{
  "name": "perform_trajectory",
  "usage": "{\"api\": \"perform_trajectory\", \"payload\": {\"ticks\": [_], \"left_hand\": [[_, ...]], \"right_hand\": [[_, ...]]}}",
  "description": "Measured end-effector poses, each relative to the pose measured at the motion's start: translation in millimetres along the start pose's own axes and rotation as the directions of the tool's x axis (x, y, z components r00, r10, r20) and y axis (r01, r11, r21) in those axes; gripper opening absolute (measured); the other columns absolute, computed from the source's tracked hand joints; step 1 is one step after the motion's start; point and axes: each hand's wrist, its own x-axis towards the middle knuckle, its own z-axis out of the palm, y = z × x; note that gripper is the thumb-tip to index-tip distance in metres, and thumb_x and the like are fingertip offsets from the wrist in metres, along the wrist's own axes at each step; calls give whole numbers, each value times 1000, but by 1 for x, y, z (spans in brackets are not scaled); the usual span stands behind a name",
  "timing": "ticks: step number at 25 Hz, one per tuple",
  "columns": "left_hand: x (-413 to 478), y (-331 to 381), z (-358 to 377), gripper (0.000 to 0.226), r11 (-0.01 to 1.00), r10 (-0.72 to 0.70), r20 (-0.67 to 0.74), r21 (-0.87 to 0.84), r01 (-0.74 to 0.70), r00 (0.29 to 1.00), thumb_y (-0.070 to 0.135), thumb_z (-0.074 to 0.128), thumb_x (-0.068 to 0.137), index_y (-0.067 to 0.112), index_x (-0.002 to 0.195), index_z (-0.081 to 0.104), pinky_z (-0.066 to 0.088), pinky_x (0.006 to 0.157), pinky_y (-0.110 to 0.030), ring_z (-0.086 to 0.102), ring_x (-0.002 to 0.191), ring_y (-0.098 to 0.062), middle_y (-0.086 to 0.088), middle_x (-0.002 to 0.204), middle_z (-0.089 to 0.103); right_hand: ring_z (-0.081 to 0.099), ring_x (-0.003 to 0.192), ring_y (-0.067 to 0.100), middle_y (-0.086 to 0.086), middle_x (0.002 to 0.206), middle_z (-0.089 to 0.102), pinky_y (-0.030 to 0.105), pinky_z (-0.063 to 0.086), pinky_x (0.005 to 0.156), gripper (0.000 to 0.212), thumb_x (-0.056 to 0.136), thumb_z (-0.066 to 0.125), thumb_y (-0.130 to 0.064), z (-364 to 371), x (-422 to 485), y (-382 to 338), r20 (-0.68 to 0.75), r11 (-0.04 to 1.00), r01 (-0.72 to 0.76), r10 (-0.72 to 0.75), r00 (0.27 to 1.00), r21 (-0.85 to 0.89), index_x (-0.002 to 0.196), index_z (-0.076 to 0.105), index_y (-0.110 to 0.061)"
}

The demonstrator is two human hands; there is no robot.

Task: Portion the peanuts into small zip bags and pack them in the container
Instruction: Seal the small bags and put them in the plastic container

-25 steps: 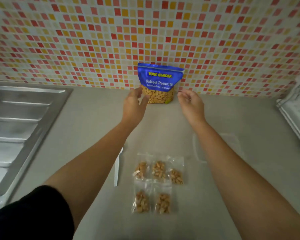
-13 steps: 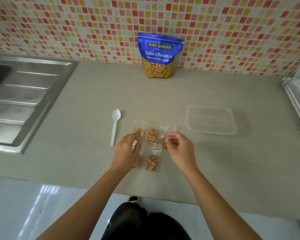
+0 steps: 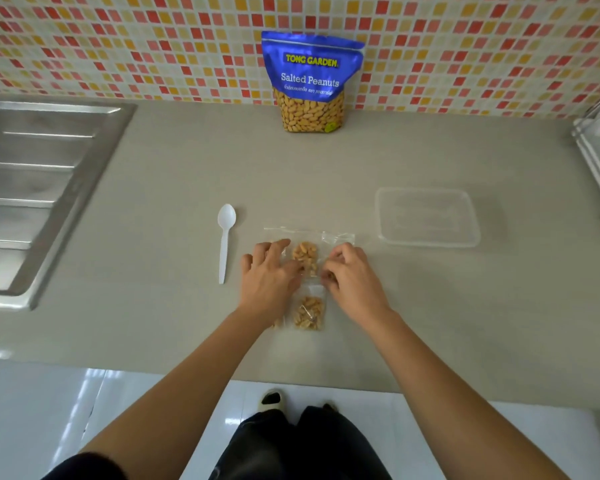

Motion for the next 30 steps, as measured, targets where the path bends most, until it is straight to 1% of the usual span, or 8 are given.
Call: {"api": "perform_trajectory", "payload": {"ticks": [6, 8, 10, 14, 17, 22, 26, 30], "left_hand": [[0, -7, -3, 8, 960, 194, -95, -186, -209, 976, 22, 66, 72, 15, 69, 68, 46, 70, -35, 46, 93, -27, -6, 97, 69], [-1, -10, -9, 6, 912, 275, -60, -298, -281, 959, 9, 61, 75, 6, 72, 65, 40, 74, -23, 59, 80, -31, -12, 87, 68], [-5, -9, -17, 3, 879, 306, -7, -382, -286, 952, 4, 58, 80, 2, 78, 60, 40, 65, -22, 60, 69, -30, -13, 80, 65], [-18, -6, -24, 6, 811, 178, 102, -579, -87, 979, 14, 54, 91, 9, 89, 56, 44, 59, -21, 54, 57, -11, -4, 72, 65], [-18, -3, -32, 8, 657, 75, 205, -746, 106, 976, 12, 57, 90, 18, 85, 56, 45, 63, -11, 62, 65, -2, -1, 77, 69], [-7, 3, -67, 8, 460, 46, 280, -858, 228, 959, 8, 57, 90, 14, 86, 59, 58, 73, -30, 70, 75, -21, -6, 80, 68], [20, 5, -119, 8, 641, 167, 205, -766, 52, 964, 17, 66, 85, 17, 93, 67, 48, 61, -11, 66, 62, -4, 19, 72, 68], [50, 8, -166, 10, 753, 262, -5, -624, -207, 965, 23, 70, 81, 19, 90, 72, 48, 67, -17, 65, 66, -10, 13, 79, 66]], "right_hand": [[55, 87, 31, 8, 88, 65, 31, 44, 72, 5, 80, 62, -10, -5, -14, -6, -56, 996, 84, -86, 995, -30, 85, 62, -10], [59, 83, 26, 5, 85, 66, 29, 44, 67, 5, 83, 61, -11, -5, -21, -7, -89, 995, 35, -26, 996, 93, 88, 60, -11], [63, 81, 13, -4, 84, 66, 22, 47, 72, 4, 86, 63, -13, -3, -30, -8, -62, 916, -88, 122, 991, 392, 89, 61, -14], [62, 77, -2, -8, 86, 67, 11, 46, 74, 9, 87, 63, -14, 3, -43, -18, 39, 535, -250, 374, 927, 807, 89, 63, -23], [63, 80, -2, -10, 88, 68, 12, 47, 76, 10, 88, 61, -16, 3, -48, -26, 38, 442, -238, 416, 909, 865, 88, 64, -26], [65, 79, 3, -6, 83, 70, 15, 49, 74, 8, 86, 64, -15, -18, -45, -39, -17, 370, -163, 437, 899, 915, 85, 67, -22], [62, 65, 2, -4, 72, 67, 16, 49, 65, 9, 85, 65, -12, -61, -25, -54, -141, 445, -55, 395, 908, 894, 81, 67, -19], [66, 69, 8, -3, 72, 69, 21, 53, 68, 13, 85, 65, -12, -105, -5, -73, -202, 457, 28, 336, 920, 889, 77, 66, -23]]}}
